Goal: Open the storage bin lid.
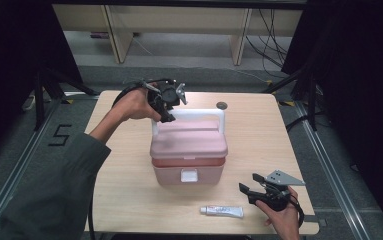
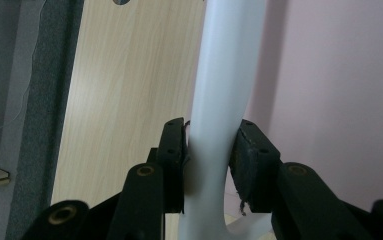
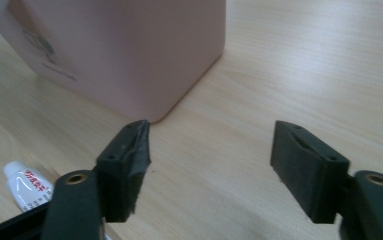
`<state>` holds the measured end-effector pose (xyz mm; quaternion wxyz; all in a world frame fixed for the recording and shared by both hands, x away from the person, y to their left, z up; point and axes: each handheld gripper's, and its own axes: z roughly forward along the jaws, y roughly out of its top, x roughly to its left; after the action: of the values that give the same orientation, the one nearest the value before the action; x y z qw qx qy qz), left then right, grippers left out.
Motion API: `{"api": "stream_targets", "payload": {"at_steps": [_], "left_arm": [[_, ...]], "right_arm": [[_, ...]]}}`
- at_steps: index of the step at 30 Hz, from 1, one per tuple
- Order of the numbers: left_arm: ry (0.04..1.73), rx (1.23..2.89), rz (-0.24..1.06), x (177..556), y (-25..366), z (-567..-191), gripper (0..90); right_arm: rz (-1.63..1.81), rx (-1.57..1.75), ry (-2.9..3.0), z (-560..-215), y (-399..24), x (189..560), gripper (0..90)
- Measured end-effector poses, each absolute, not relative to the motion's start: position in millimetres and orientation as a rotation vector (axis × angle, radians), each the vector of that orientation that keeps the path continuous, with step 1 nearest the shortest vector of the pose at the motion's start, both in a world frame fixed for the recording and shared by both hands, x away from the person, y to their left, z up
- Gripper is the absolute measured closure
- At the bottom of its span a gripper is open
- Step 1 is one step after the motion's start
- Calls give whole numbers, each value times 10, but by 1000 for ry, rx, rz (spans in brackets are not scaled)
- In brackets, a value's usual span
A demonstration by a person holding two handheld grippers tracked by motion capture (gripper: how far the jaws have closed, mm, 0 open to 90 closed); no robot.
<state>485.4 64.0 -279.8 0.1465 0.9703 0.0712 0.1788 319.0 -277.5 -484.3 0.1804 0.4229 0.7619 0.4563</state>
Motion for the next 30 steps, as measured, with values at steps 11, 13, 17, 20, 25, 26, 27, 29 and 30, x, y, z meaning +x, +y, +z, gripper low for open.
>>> {"api": "stream_targets", "payload": {"at_steps": [11,13,17,20,25,26,27,29,30], "left_arm": [[222,2784,513,4905,653,-2713,674],[226,2780,511,4916,656,-2711,673],[222,2779,512,4915,653,-2709,673],[235,2777,507,4917,658,-2710,672],[238,2774,506,4921,664,-2711,671],[241,2771,505,4920,666,-2713,671],[234,2768,509,4920,667,-2714,671],[233,2767,505,4915,674,-2715,671],[232,2764,507,4915,678,-2716,671]], "right_arm": [[1533,1006,2081,-4646,-2763,3229,714],[1558,1000,2077,-4578,-2741,3246,756],[1557,882,2093,-4430,-2661,3342,804],[1555,825,2104,-4337,-2589,3446,820],[1584,803,2093,-4263,-2491,3600,854],[1591,772,2099,-4251,-2485,3639,857],[1580,775,2113,-4234,-2474,3655,862],[1596,768,2117,-4223,-2433,3688,866],[1596,767,2125,-4218,-2419,3703,866]]}}
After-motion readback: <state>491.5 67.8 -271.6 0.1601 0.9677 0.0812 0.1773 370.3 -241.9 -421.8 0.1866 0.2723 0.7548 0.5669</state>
